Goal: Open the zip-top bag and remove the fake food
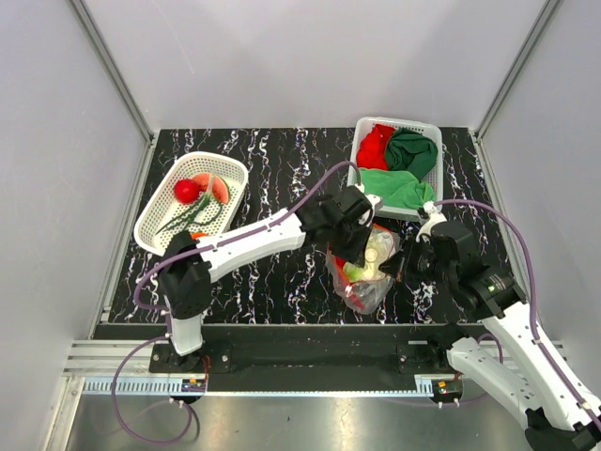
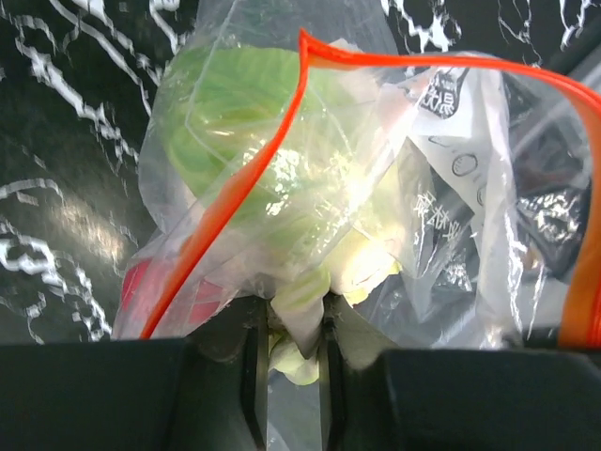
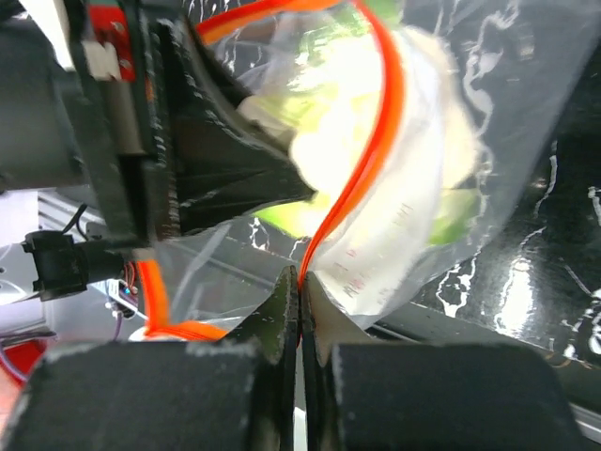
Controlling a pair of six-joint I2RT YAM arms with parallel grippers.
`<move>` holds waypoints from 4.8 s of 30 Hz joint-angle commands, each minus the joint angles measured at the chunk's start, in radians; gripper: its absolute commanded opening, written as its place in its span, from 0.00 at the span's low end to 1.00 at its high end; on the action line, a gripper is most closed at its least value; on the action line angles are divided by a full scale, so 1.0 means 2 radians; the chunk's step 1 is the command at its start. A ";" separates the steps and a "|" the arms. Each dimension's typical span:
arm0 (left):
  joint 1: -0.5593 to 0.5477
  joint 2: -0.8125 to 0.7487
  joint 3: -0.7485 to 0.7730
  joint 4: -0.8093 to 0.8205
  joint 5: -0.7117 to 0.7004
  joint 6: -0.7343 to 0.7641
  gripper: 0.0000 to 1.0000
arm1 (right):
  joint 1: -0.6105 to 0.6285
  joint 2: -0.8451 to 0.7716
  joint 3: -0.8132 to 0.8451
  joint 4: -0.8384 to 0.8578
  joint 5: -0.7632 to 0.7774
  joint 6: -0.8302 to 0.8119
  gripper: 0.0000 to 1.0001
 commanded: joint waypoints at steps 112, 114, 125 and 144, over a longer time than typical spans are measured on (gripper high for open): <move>0.055 -0.176 -0.104 0.112 0.044 0.022 0.49 | 0.001 -0.011 0.006 0.007 0.024 0.006 0.00; 0.022 -0.154 -0.081 0.112 0.045 0.038 0.42 | 0.001 -0.014 0.005 0.006 0.022 0.008 0.00; -0.015 -0.012 0.005 0.041 0.093 -0.012 0.36 | 0.001 -0.011 -0.006 0.030 0.000 0.044 0.00; 0.003 0.015 -0.056 -0.010 0.003 -0.093 0.43 | 0.001 -0.073 -0.137 0.241 -0.017 0.232 0.00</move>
